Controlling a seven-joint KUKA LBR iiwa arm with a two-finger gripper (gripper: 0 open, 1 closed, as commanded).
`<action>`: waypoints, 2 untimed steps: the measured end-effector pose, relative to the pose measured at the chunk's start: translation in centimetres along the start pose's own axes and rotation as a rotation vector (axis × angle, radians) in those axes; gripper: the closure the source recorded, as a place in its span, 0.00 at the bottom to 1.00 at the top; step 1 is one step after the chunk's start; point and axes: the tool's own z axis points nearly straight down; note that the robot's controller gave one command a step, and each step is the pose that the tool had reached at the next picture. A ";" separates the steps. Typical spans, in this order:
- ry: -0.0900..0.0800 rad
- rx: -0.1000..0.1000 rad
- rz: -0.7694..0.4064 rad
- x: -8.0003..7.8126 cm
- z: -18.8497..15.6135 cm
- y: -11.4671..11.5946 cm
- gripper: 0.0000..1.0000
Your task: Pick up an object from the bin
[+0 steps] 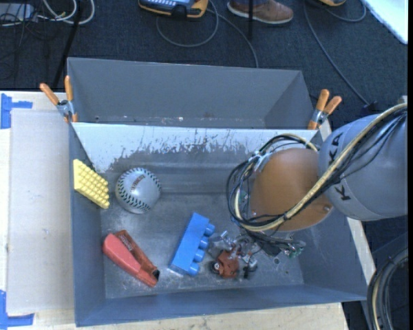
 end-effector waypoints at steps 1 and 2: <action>0.007 -0.006 0.000 0.1 -1.1 0.2 1.00; 0.004 -0.004 0.000 0.1 -3.2 0.2 1.00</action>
Offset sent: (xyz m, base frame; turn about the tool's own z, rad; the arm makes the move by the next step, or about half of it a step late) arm 0.0000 -0.0002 0.0628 0.0000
